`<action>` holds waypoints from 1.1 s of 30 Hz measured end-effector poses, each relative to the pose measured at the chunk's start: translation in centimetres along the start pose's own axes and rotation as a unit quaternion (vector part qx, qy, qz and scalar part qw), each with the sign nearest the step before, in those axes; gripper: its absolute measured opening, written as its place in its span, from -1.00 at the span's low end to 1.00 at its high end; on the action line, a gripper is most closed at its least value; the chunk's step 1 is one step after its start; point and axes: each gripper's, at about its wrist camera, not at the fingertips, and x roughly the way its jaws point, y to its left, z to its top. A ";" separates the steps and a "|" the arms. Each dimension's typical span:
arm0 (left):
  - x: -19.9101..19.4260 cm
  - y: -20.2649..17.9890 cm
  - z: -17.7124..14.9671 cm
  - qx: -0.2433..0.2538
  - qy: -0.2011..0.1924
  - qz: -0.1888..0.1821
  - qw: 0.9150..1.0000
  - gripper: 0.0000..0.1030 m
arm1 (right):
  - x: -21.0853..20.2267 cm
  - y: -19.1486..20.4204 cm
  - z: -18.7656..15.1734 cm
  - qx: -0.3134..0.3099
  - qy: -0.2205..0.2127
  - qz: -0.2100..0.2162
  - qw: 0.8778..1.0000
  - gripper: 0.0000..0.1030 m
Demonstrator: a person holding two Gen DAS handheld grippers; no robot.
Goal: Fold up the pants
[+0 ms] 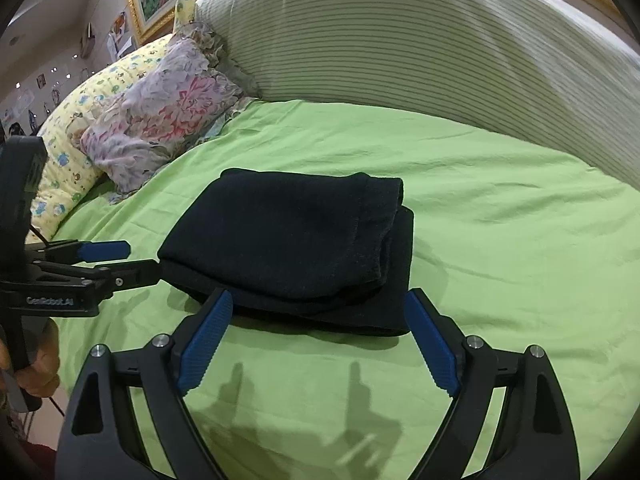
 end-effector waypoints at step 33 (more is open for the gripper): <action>1.0 0.2 -2.1 -0.014 -0.059 0.079 0.995 0.59 | 1.9 1.1 -2.0 -0.019 -0.045 -0.028 0.998 0.72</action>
